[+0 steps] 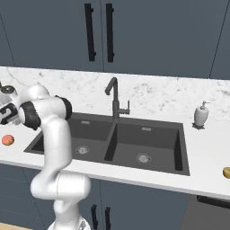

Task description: Put the colander in the sink, put the peach, kiwi in the colander, and turn on the sink faucet and pour water over the colander.

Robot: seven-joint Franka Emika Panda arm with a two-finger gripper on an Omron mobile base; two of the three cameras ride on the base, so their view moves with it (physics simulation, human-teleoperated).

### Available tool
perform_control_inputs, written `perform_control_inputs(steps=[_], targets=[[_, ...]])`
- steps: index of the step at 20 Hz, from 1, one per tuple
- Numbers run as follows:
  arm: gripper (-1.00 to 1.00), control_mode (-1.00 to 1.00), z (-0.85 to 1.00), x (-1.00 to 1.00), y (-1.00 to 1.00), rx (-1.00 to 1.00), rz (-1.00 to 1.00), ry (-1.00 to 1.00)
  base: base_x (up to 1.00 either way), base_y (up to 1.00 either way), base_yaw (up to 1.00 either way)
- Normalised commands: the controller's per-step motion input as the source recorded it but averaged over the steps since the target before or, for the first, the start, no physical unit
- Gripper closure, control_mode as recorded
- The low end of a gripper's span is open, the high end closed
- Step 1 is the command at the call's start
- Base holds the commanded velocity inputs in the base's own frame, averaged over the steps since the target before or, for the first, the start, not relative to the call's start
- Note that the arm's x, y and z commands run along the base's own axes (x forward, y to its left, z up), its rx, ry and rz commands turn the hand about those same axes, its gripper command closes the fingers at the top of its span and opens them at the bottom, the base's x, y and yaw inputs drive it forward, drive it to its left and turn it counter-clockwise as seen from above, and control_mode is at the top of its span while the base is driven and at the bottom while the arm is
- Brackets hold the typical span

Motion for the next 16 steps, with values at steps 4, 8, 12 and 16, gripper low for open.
perform_control_inputs(steps=[4,8,12,16], targets=[[-1.00,-1.00,-0.13,0.49,0.14,0.00,-0.01,0.00,0.00,0.00,0.00],[1.00,-1.00,-0.25,0.21,0.00,0.00,-0.05,0.00,0.00,0.00,0.00],[1.00,-1.00,-0.32,0.01,-0.17,0.00,-0.14,0.02,0.00,0.00,0.00],[1.00,-1.00,-0.33,0.00,-0.35,0.00,-0.27,0.05,0.00,0.00,0.00]])
